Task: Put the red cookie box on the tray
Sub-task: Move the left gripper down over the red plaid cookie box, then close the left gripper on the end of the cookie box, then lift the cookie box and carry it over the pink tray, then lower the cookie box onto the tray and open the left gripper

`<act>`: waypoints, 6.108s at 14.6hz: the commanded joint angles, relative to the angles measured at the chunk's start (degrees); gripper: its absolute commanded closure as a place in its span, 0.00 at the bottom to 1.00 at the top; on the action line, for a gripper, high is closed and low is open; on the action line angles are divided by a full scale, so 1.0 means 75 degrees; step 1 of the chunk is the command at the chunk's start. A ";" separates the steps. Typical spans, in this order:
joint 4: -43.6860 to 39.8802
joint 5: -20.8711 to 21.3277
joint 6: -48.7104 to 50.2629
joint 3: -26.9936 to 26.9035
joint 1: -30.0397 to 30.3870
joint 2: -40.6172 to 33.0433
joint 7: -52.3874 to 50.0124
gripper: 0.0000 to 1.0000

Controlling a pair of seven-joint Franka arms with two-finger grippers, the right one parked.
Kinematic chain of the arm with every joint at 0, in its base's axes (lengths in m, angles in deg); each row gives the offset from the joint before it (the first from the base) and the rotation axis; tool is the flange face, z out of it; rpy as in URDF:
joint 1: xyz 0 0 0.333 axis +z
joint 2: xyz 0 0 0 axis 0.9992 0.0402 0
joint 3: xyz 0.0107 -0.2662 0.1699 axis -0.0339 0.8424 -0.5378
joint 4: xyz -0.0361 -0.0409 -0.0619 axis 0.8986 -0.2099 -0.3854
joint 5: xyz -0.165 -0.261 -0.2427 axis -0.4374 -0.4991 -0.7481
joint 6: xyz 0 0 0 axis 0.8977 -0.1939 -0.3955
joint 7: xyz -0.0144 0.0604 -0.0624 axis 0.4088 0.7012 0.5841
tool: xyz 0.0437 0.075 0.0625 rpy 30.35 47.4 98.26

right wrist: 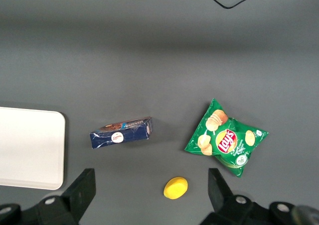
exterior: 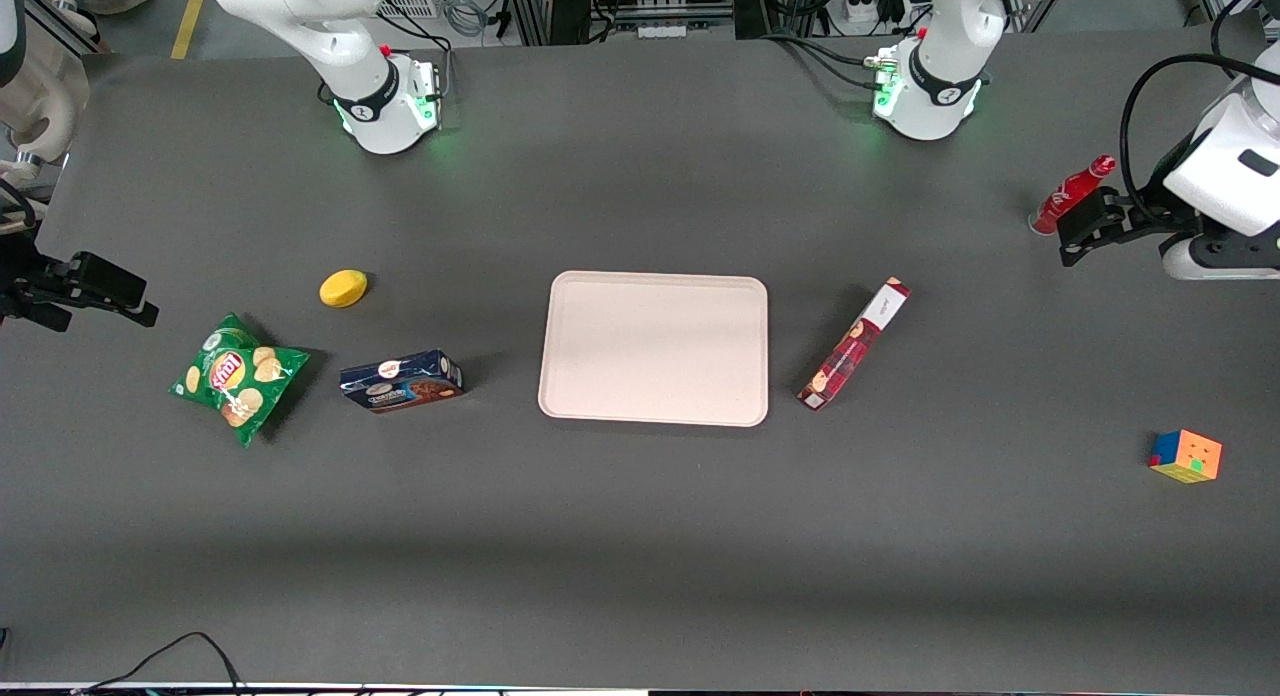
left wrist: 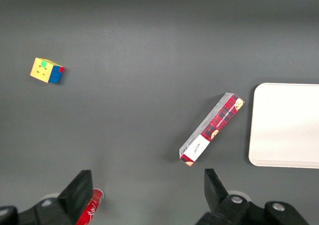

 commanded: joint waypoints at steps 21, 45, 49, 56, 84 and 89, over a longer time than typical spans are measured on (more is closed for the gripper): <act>0.4543 0.0053 -0.4069 0.0595 -0.1584 0.0700 0.1236 0.00; 0.5482 0.0041 -0.7953 -0.0145 -0.2099 0.2459 0.1439 0.70; 0.5354 0.0041 -0.7708 -0.0355 -0.2227 0.2342 0.1451 1.00; 0.2804 -0.0532 -0.3529 -0.0707 -0.2485 0.1908 0.1123 0.96; 0.3197 -0.0240 -0.7144 -0.0016 -0.4150 0.3595 -0.3987 0.89; 0.3186 -0.0240 -0.7168 -0.0063 -0.4174 0.3677 -0.3987 0.67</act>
